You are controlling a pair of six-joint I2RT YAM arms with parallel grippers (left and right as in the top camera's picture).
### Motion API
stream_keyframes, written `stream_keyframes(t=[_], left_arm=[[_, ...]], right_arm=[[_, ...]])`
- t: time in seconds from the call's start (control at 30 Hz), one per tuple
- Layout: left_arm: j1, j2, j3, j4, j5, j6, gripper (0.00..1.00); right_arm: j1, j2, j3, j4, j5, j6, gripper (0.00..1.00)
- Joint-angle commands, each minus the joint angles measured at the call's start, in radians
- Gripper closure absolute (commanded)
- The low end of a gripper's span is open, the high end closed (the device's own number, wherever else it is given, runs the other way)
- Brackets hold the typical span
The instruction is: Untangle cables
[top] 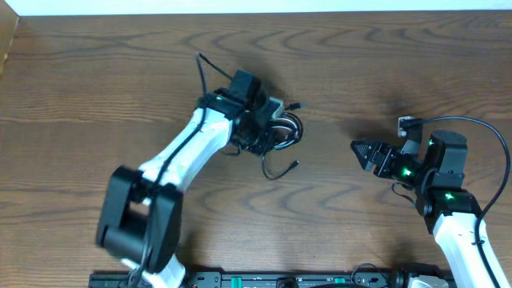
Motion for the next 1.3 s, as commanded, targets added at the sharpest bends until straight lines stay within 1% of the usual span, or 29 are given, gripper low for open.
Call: stream_keyframes(t=[0.0, 0.13, 0.17, 0.2, 0.23, 0.27, 0.33, 0.4, 0.5, 0.63, 0.77, 0.97, 1.03, 1.17, 1.27], left_arm=[[0.002, -0.121, 0.039, 0.064, 0.200, -0.123, 0.93], [0.002, -0.172, 0.039, 0.086, 0.213, -0.232, 0.93], [0.002, -0.181, 0.039, 0.086, 0.248, -0.256, 0.93], [0.002, -0.186, 0.039, 0.090, 0.312, -0.257, 0.93], [0.002, -0.186, 0.039, 0.095, 0.347, -0.265, 0.93], [0.003, -0.186, 0.039, 0.103, 0.365, -0.296, 0.93], [0.003, -0.186, 0.039, 0.136, 0.364, -0.423, 0.93], [0.003, -0.186, 0.039, 0.175, 0.375, -0.514, 0.92], [0.003, -0.186, 0.039, 0.232, 0.438, -0.588, 0.93], [0.003, -0.186, 0.039, 0.253, 0.450, -0.664, 0.93], [0.003, -0.186, 0.039, 0.278, 0.458, -0.775, 0.93], [0.003, -0.186, 0.039, 0.414, 0.543, -0.895, 0.93], [0.003, -0.186, 0.039, 0.446, 0.571, -0.925, 0.92], [0.003, -0.186, 0.039, 0.517, 0.619, -0.987, 0.92], [0.003, -0.186, 0.039, 0.626, 0.688, -1.053, 0.93]], right_arm=[[0.007, 0.003, 0.017, 0.037, 0.000, 0.037, 0.29], [0.008, 0.003, 0.017, 0.086, 0.017, 0.089, 0.28], [0.008, 0.003, 0.017, 0.099, 0.027, 0.099, 0.28], [0.011, 0.005, 0.017, 0.114, 0.029, 0.101, 0.29], [0.018, 0.007, 0.017, 0.124, 0.029, 0.104, 0.30], [0.024, 0.007, 0.017, 0.129, 0.029, 0.114, 0.30], [0.053, 0.007, 0.017, 0.156, 0.029, 0.147, 0.31], [0.090, 0.007, 0.017, 0.193, 0.029, 0.162, 0.31], [0.152, 0.007, 0.017, 0.251, 0.029, 0.165, 0.30], [0.205, 0.021, 0.017, 0.326, 0.055, 0.201, 0.29], [0.263, 0.100, 0.017, 0.427, 0.132, 0.306, 0.29], [0.320, 0.249, 0.018, 0.623, 0.161, 0.446, 0.34], [0.341, 0.294, 0.018, 0.650, 0.181, 0.477, 0.36], [0.366, 0.382, 0.018, 0.662, 0.287, 0.546, 0.36], [0.366, 0.427, 0.018, 0.712, 0.292, 0.546, 0.35]])
